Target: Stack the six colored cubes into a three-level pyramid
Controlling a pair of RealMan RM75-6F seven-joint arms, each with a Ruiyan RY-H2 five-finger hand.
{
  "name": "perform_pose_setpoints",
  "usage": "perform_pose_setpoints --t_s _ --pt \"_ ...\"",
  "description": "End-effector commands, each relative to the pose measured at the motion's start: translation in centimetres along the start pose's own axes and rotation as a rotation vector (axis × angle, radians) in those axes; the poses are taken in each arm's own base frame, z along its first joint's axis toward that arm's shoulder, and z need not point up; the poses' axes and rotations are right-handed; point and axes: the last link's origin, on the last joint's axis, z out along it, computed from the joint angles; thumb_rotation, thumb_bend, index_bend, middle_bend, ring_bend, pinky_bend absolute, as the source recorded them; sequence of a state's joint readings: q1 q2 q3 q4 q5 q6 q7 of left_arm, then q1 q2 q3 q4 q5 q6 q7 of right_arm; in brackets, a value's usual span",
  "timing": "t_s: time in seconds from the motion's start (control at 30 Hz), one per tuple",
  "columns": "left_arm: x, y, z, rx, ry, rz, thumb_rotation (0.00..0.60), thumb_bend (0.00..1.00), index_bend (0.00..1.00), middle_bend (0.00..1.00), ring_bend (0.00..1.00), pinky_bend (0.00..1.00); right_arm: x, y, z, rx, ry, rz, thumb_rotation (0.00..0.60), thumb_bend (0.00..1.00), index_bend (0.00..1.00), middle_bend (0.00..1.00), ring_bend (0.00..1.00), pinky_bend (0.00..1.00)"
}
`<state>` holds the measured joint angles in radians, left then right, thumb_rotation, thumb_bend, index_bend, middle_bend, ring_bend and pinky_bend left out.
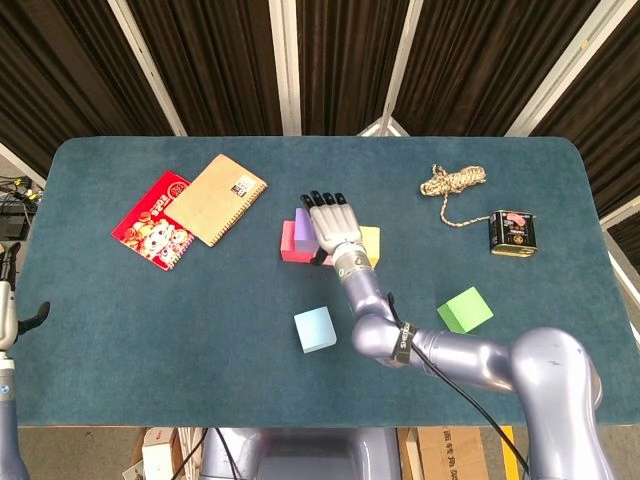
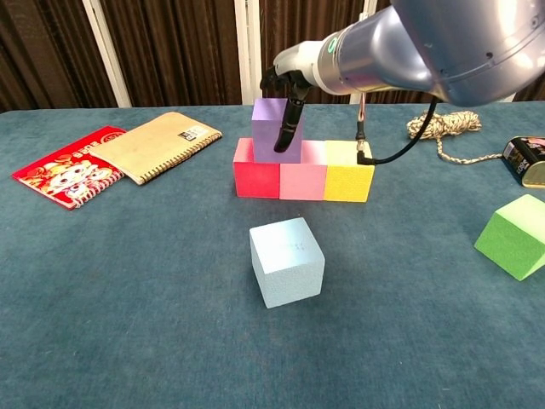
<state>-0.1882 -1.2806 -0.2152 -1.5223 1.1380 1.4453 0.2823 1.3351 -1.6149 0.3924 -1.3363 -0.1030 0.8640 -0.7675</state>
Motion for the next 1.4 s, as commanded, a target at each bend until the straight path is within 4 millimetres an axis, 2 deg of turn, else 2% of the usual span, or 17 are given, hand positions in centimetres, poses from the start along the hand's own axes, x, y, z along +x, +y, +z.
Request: perform_pose_setpoints --t_s 0.03,0.13,0.17,0.33,0.4,0.43,0.53,0.57,0.67,0.83,1.17,1.27,1.4 --pt "0.0 0.0 0.0 0.0 0.0 0.0 0.6 0.31 0.07 0.12 0.0 0.0 0.8 0.2 -0.4 0.015 0.025 0.032 0.6 0.14 0.0 0.03 0.02 0.0" --pt "0.0 0.0 0.1 -0.001 -0.002 -0.001 0.6 0.31 0.07 0.12 0.0 0.0 1.7 0.9 -1.4 0.025 0.047 0.044 0.6 0.14 0.0 0.03 0.02 0.0" --pt "0.0 0.0 0.0 -0.007 -0.001 -0.008 0.6 0.31 0.07 0.12 0.0 0.0 2.9 1.6 -2.4 0.031 0.071 0.059 0.6 0.14 0.0 0.03 0.02 0.0" --pt "0.3 -0.1 -0.1 -0.021 0.007 -0.028 0.6 0.31 0.07 0.12 0.0 0.0 5.5 5.2 -7.0 0.067 0.105 0.072 0.6 0.14 0.0 0.03 0.02 0.0" --pt "0.6 0.0 -0.2 -0.036 0.016 -0.038 0.6 0.31 0.07 0.12 0.0 0.0 6.6 7.3 -8.7 0.051 0.137 0.057 0.6 0.14 0.0 0.03 0.02 0.0" --pt "0.7 0.0 -0.3 -0.049 0.027 -0.049 0.6 0.31 0.07 0.12 0.0 0.0 7.1 8.9 -10.0 0.029 0.154 0.041 0.6 0.14 0.0 0.03 0.02 0.0" --pt "1.0 0.2 -0.4 -0.077 0.05 -0.067 0.6 0.31 0.07 0.12 0.0 0.0 7.6 11.6 -12.3 -0.005 0.169 0.017 0.6 0.14 0.0 0.03 0.02 0.0" --pt "1.1 0.4 -0.5 -0.096 0.067 -0.078 0.6 0.31 0.07 0.12 0.0 0.0 7.5 13.1 -13.4 -0.025 0.17 -0.001 0.6 0.14 0.0 0.03 0.02 0.0" --pt "1.2 0.5 -0.7 -0.128 0.092 -0.091 0.6 0.31 0.07 0.11 0.0 0.0 6.9 16.0 -15.5 -0.04 0.165 -0.02 0.6 0.14 0.0 0.03 0.02 0.0" --pt "1.3 0.6 -1.0 -0.137 0.089 -0.088 0.6 0.31 0.08 0.11 0.0 0.0 4.5 20.0 -17.1 -0.047 0.157 -0.106 0.6 0.14 0.01 0.03 0.02 0.0" --pt "2.2 0.5 -1.5 -0.127 0.159 -0.116 0.6 0.31 0.07 0.07 0.0 0.0 -0.3 24.9 -16.8 -0.014 0.124 -0.257 0.6 0.14 0.03 0.03 0.02 0.0" --pt "2.4 0.4 -1.7 -0.121 0.179 -0.124 0.6 0.31 0.07 0.07 0.0 0.0 -2.5 26.8 -16.6 -0.019 0.067 -0.363 0.6 0.14 0.03 0.03 0.02 0.0" --pt "2.6 0.4 -1.8 -0.113 0.2 -0.129 0.6 0.31 0.07 0.07 0.0 0.0 -4.0 27.9 -17.0 -0.008 0.053 -0.347 0.6 0.14 0.04 0.03 0.02 0.0"
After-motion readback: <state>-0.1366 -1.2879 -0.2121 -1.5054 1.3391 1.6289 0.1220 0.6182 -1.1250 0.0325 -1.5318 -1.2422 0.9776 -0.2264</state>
